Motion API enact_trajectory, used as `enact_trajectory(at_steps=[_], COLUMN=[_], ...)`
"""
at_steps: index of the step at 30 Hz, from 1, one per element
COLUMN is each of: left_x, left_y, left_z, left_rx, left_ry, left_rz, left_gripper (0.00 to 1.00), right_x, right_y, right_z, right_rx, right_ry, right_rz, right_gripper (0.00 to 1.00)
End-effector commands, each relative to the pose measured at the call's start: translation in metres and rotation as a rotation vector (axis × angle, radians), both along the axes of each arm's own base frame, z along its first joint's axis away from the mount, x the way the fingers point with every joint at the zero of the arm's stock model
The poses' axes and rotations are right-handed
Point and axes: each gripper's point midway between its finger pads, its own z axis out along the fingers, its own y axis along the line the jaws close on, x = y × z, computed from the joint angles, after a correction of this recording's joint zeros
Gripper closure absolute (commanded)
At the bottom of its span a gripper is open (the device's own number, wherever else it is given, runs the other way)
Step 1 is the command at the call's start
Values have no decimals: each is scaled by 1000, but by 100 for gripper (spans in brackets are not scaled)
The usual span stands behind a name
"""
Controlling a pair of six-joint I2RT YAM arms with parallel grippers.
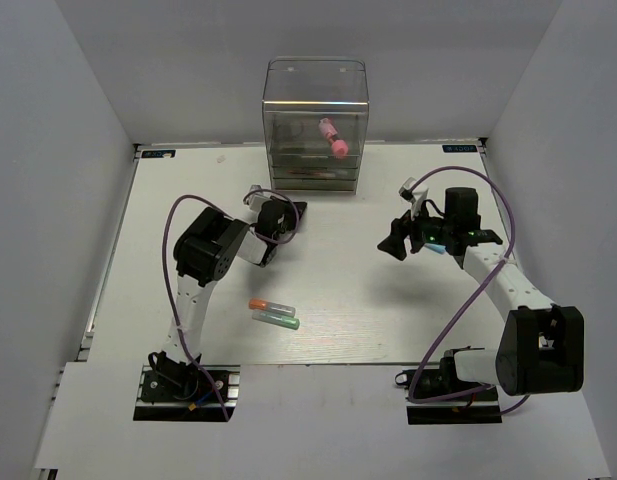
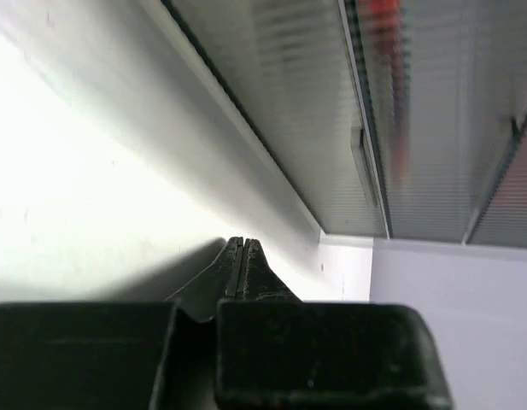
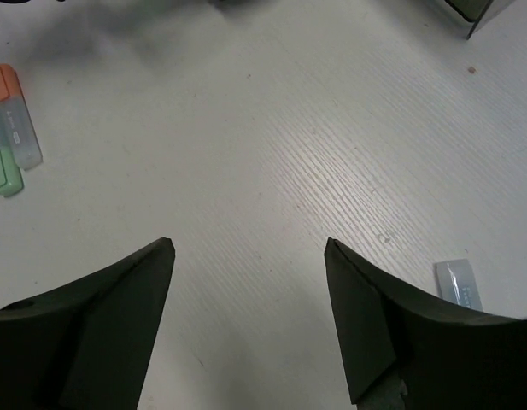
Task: Sort the stationery into containers
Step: Open the drawer
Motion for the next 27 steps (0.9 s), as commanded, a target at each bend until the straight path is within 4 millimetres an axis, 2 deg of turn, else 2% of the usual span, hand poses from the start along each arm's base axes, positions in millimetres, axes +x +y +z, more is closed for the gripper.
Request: enact_trajectory(at_steps=[1, 2, 3, 5, 8, 9, 16, 17, 20, 22, 23, 27], left_x=[-4, -4, -4, 2, 10, 15, 32, 36, 45, 46, 48, 49], left_y=[-4, -4, -4, -1, -1, -3, -16, -18, -16, -17, -18, -18], left_z=[50, 56, 56, 61, 74, 83, 80, 86, 82, 73, 79, 68], left_rx=[-40, -46, -46, -52, -59, -68, -79, -83, -78, -65, -71, -57], left_ry=[-103, -113, -113, -123, -156, -175, -189, -197, -189, -163, -175, -145], left_rz=[-12, -12, -12, -9, -10, -10, -30, -30, -21, -21, -21, -21], left_gripper=[100, 93, 84, 71, 64, 62, 54, 54, 54, 54, 54, 55], right_x=[5, 4, 5, 5, 7, 7, 7, 7, 8, 7, 8, 8], right_y=[-5, -5, -6, -7, -9, -8, -10, -10, -11, -10, -10, -12], right_z=[-3, -3, -3, -4, -6, -6, -9, -9, -7, -7, -6, -6], right_rx=[-4, -3, -5, -6, -11, -11, -18, -17, -14, -11, -11, -9], right_ry=[-7, -7, -8, -8, -9, -9, 0, -1, -4, -4, -5, 0], right_rz=[-21, -21, -25, -29, -34, -32, -31, -29, -31, -29, -29, -32], right_gripper=[21, 18, 10, 10, 10, 10, 10, 10, 10, 10, 10, 10])
